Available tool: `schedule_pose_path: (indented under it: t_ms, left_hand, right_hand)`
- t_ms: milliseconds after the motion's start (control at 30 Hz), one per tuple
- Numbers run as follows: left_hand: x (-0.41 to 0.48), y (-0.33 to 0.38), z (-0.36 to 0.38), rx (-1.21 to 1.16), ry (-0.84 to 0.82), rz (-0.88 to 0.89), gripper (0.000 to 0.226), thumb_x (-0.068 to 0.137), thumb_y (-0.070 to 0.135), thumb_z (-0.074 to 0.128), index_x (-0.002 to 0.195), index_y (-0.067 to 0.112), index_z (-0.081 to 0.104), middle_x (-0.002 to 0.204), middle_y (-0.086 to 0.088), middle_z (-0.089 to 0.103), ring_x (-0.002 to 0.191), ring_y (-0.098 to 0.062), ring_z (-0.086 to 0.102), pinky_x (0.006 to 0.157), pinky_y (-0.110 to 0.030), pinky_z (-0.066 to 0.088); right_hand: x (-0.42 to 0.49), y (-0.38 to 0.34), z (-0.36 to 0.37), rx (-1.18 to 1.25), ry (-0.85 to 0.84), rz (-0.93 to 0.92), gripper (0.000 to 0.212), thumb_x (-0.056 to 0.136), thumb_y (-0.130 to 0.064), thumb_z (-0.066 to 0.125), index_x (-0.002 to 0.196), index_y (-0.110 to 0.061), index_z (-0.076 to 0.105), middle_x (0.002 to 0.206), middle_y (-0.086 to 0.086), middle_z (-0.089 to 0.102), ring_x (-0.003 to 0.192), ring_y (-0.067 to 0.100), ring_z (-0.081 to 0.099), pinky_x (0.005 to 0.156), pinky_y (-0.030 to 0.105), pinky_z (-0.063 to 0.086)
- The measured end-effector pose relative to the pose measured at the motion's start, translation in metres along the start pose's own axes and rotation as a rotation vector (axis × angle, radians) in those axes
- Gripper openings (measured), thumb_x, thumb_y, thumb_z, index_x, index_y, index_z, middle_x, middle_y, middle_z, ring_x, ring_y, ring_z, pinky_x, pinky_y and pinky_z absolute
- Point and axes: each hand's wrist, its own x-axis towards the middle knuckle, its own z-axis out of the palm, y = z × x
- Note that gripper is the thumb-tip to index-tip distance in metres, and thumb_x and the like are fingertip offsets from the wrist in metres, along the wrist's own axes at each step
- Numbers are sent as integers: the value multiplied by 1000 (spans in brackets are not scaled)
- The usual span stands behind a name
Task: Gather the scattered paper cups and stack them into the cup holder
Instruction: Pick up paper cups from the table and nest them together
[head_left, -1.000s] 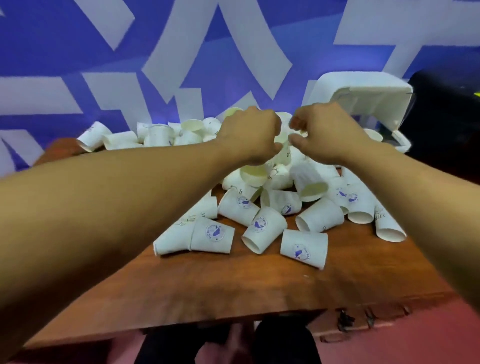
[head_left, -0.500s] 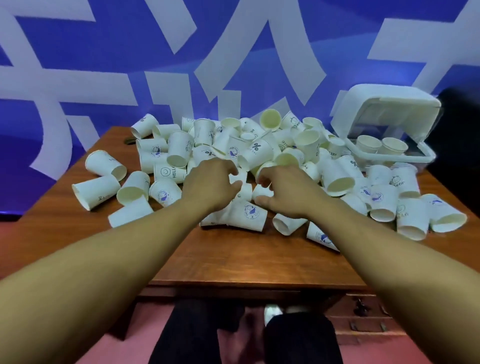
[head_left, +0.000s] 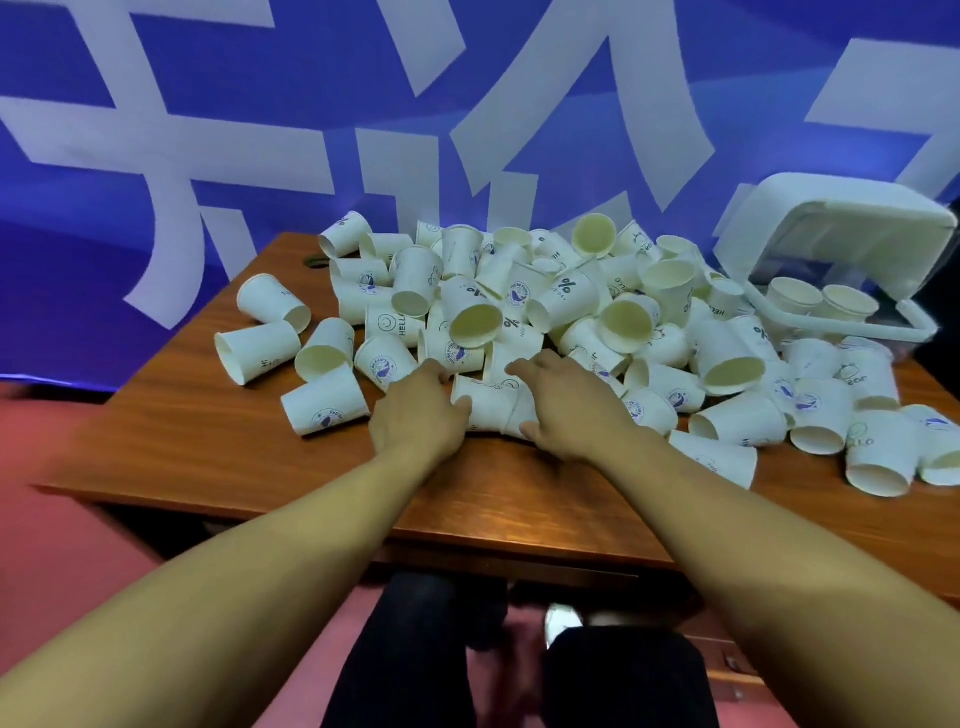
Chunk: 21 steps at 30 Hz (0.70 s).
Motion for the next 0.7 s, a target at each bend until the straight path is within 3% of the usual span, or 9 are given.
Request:
schedule_pose_path:
  t_ms: [167, 400, 500, 700]
  left_hand:
    - [1, -5, 6, -59, -82, -38, 35, 86, 41, 66, 119, 29, 62, 112, -3, 69, 109, -27, 59, 89, -37, 47]
    - [8, -7, 3, -144, -79, -40, 5, 84, 34, 66, 81, 29, 64, 93, -2, 70, 97, -26, 59, 87, -38, 50]
    - [11, -5, -3, -155, -52, -12, 15, 83, 33, 64, 69, 30, 57, 89, -1, 69, 92, -27, 61, 82, -36, 52]
    - [8, 8, -20, -172, 24, 85, 10, 78, 27, 57, 70, 21, 59, 75, 0, 63, 81, -30, 56, 65, -31, 43]
  right_hand:
    - [-3, 6, 15, -2, -60, 40, 66, 83, -26, 64, 143, -28, 35, 137, 5, 42, 113, 30, 52, 74, 37, 46]
    - [-3, 7, 19, -17, -64, 53, 63, 81, -27, 68, 136, -26, 38, 126, 5, 48, 104, 29, 54, 68, 36, 46]
    - [-2, 7, 18, -26, -61, 57, 61, 79, -33, 69, 131, -23, 39, 118, 5, 50, 98, 29, 54, 63, 34, 41]
    - [2, 10, 18, -45, -69, 56, 42, 79, -43, 66, 113, -23, 51, 103, 4, 51, 93, 29, 56, 60, 33, 37]
